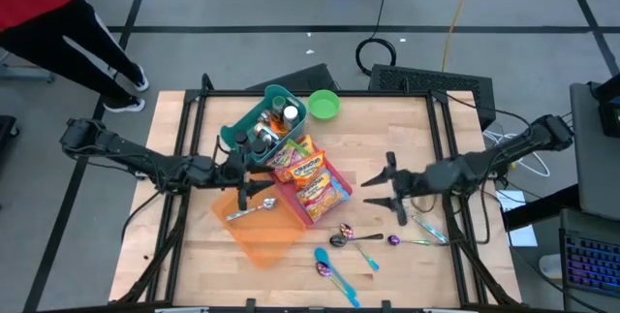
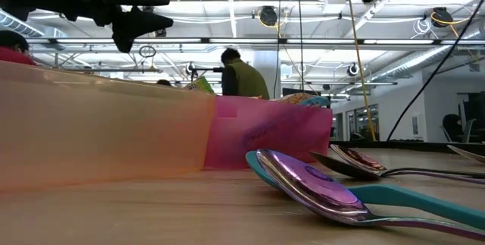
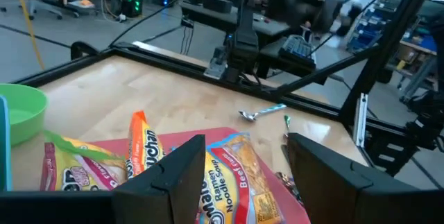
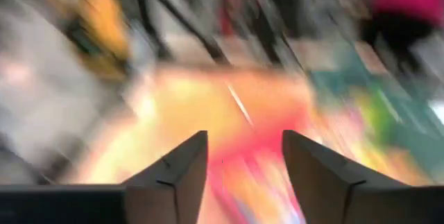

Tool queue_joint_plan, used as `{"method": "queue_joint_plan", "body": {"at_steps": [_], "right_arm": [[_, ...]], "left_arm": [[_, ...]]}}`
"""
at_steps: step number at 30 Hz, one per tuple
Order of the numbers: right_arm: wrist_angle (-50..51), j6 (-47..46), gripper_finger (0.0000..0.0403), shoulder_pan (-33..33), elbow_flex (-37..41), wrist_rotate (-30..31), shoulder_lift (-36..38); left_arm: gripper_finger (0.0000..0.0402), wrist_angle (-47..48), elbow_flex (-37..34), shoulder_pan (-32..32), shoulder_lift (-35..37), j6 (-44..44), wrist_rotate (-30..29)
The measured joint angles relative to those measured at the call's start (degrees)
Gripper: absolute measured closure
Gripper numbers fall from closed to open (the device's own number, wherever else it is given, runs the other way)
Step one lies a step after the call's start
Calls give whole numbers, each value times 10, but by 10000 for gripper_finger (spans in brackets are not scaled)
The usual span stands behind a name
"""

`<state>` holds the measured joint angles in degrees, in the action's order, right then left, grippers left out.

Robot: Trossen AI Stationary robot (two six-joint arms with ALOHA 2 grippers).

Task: Pick & Place Food Item
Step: Put the white blue spoon into the orange bin

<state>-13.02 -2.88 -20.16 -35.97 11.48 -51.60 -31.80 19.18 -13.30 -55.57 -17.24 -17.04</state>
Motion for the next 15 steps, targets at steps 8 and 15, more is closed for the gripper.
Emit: {"method": "queue_joint_plan", "body": {"at_steps": [8, 15], "right_arm": [[508, -371, 157, -90, -84, 65, -75], [579, -611, 172, -179, -15, 4, -110]], "left_arm": [[190, 2, 0, 1, 0, -11, 14], [190, 2, 0, 1, 0, -10, -9]]}}
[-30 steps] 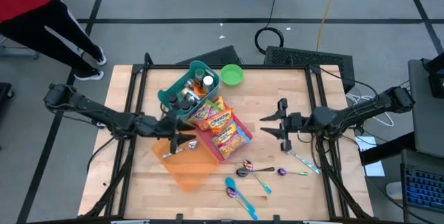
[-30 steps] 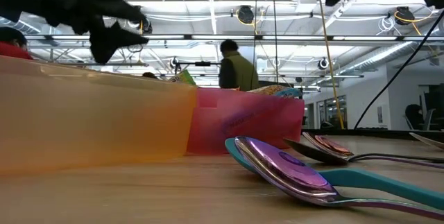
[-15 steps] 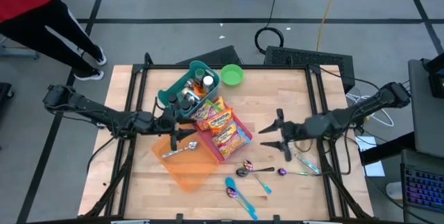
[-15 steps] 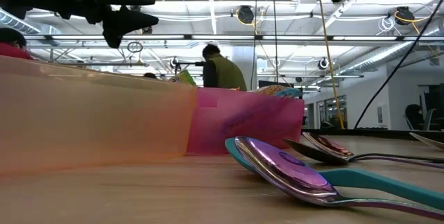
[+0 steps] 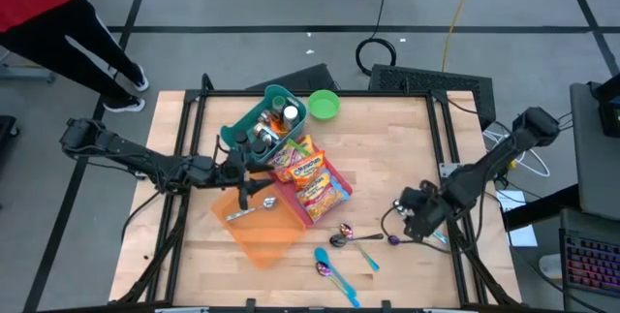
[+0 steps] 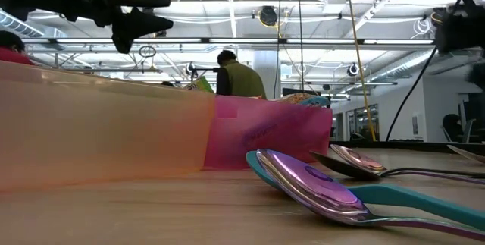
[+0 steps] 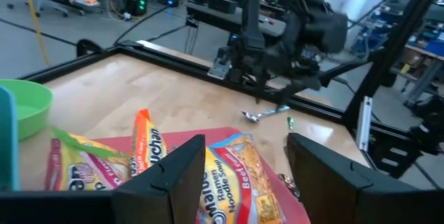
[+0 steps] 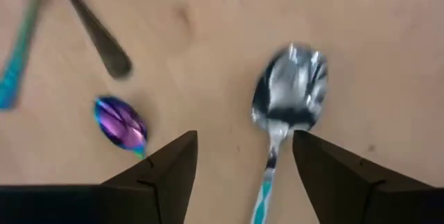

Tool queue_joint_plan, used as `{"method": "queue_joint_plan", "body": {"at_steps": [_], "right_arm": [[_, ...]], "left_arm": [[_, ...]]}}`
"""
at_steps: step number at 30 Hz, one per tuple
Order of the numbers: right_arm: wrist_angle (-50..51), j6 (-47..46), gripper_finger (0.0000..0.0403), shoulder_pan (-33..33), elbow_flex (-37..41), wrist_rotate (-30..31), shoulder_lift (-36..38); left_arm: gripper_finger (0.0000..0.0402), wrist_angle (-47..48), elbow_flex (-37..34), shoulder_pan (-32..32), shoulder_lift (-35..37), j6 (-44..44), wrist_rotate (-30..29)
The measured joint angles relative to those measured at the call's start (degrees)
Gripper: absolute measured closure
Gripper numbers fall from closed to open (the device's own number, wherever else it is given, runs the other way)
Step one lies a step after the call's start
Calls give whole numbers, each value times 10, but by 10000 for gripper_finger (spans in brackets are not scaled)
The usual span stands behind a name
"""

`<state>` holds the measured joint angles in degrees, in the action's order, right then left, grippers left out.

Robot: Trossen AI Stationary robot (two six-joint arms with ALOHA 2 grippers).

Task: Pick & Place Food Item
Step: Put the white blue spoon into the orange bin

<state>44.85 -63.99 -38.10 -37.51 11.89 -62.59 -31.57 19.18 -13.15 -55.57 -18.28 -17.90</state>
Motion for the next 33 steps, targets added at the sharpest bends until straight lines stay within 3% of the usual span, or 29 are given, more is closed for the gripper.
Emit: {"method": "queue_joint_plan", "body": {"at_steps": [8, 14, 24, 33], "right_arm": [[-25, -78, 205, -38, 86, -1, -7], [-77, -56, 240, -40, 125, -1, -5], [-56, -92, 388, -40, 127, -9, -6], [-67, -104, 397, -41, 119, 26, 7]], "left_arm": [[190, 0, 0, 7, 0, -1, -43], [190, 0, 0, 16, 0, -12, -43], [190, 2, 0, 26, 0, -13, -43], [190, 3, 0, 26, 0, -5, -43]]}}
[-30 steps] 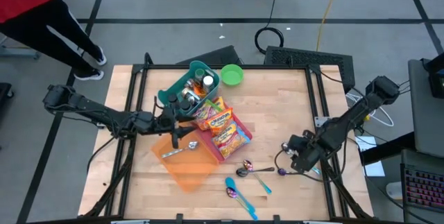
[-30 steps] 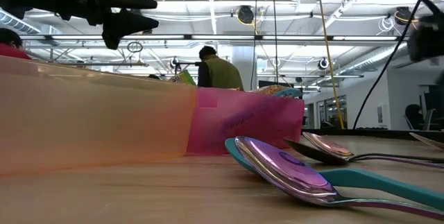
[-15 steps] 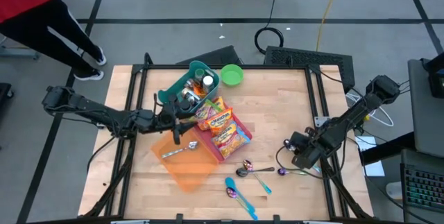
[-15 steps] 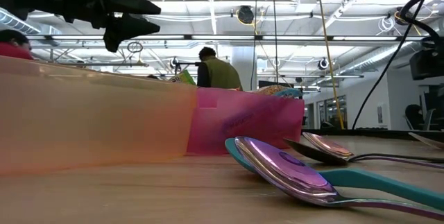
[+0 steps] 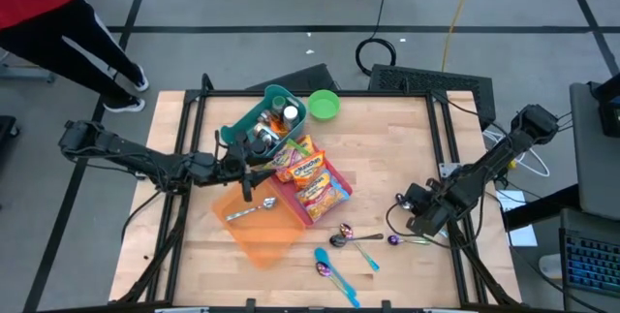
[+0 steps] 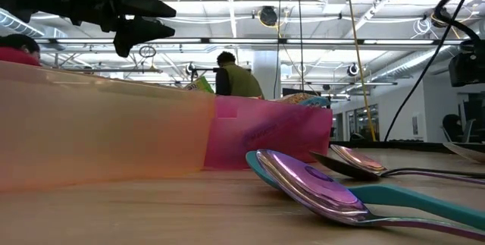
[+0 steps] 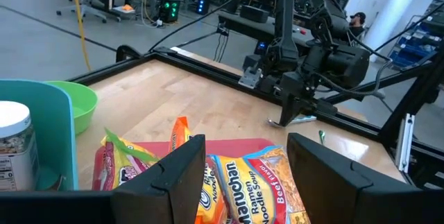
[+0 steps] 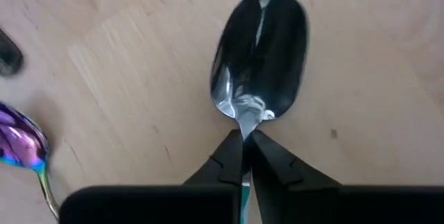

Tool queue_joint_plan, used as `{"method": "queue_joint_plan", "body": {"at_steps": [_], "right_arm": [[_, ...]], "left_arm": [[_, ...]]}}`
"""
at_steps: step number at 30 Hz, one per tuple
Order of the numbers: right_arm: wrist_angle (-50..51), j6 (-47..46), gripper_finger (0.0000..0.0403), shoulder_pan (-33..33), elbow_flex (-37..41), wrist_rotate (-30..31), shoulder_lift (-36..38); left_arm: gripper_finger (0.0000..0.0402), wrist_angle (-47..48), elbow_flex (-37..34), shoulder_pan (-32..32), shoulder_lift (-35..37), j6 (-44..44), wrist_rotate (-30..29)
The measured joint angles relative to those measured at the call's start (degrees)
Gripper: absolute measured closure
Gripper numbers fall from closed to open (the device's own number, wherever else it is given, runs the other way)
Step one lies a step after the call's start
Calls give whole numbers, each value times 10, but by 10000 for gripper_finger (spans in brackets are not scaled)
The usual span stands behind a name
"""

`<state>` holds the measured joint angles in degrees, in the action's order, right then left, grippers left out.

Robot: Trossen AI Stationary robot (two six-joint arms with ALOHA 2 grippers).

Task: Pick & Place Food Item
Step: Put the white blue spoon into the orange bin

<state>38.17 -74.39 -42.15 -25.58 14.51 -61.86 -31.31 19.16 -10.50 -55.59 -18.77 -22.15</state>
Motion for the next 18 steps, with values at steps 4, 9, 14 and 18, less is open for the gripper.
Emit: {"method": "queue_joint_plan", "body": {"at_steps": [4, 9, 14, 18], "right_arm": [[-8, 46, 400, 1, -25, 59, 18], [-55, 153, 401, 2, -56, 165, 40], [-226, 384, 402, 7, -60, 273, 66], [-409, 615, 402, 38, -60, 271, 69]], "left_arm": [[190, 0, 0, 0, 0, 2, 0], [190, -8, 0, 0, 0, 3, -1], [190, -66, 0, 0, 0, 7, -9], [190, -154, 0, 7, -7, 41, -1]]}}
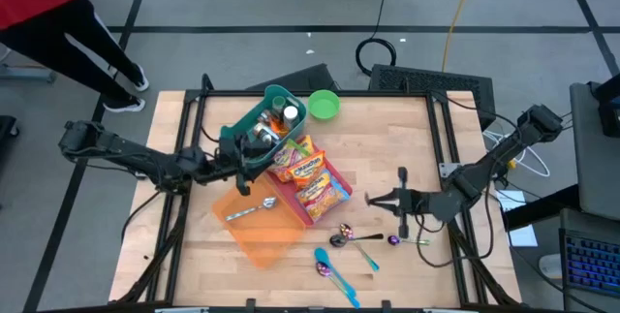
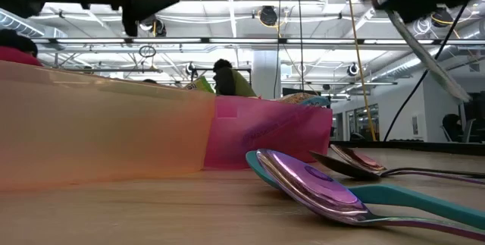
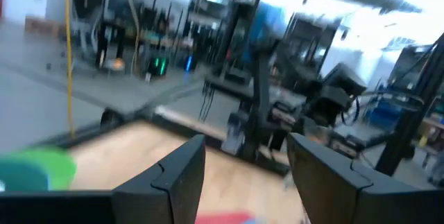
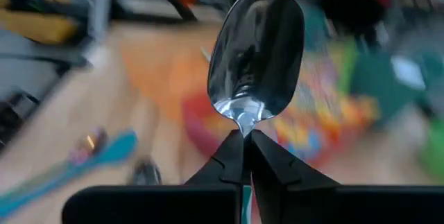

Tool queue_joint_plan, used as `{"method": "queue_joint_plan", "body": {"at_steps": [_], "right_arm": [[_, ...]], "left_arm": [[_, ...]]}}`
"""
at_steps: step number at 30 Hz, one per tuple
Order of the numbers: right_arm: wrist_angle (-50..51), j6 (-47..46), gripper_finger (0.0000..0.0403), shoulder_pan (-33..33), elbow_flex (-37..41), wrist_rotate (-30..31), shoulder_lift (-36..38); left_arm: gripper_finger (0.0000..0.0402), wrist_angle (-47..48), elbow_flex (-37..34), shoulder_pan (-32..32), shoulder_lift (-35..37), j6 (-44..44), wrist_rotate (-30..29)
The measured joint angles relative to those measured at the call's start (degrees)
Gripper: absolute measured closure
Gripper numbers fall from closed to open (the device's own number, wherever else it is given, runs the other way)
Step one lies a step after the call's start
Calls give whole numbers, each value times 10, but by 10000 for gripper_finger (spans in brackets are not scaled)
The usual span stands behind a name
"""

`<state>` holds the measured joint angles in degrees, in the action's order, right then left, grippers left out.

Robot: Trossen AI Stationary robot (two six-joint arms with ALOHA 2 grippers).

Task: Pick & Place Food Item
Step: Put the white blue spoon into the orange bin

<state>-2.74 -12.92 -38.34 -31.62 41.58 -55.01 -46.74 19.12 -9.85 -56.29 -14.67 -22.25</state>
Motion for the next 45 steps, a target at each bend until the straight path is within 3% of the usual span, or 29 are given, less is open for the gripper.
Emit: {"method": "queue_joint_plan", "body": {"at_steps": [5, 10, 12, 14, 17, 21, 26, 30, 36, 41, 45], "right_arm": [[-167, 177, 402, 71, 0, -131, -17], [-261, 231, 402, 150, 0, -221, -51], [-284, 243, 402, 172, 0, -224, -67], [-308, 262, 402, 186, 0, -184, -83], [-354, 323, 402, 199, -1, -61, -114], [-434, 419, 402, 212, -1, 86, -159], [-572, 521, 402, 225, -1, 184, -218], [-678, 589, 402, 234, -1, 199, -255], [-705, 606, 402, 234, -2, 199, -280], [-708, 603, 402, 234, -2, 199, -282], [-707, 623, 402, 234, -2, 175, -282]], "left_arm": [[190, -27, 36, 15, -16, 45, 42], [190, 93, 147, 20, -75, 94, 43], [189, 148, 202, 20, -108, 113, 43], [189, 196, 255, 19, -146, 119, 43], [185, 244, 328, 19, -205, 149, 40], [155, 242, 401, 19, -274, 239, -15], [102, 240, 465, 29, -349, 293, -62], [76, 199, 494, 45, -397, 274, -63], [71, 153, 502, 64, -430, 248, -64], [98, 152, 502, 75, -430, 234, -55], [141, 150, 502, 82, -430, 234, -12]]}}
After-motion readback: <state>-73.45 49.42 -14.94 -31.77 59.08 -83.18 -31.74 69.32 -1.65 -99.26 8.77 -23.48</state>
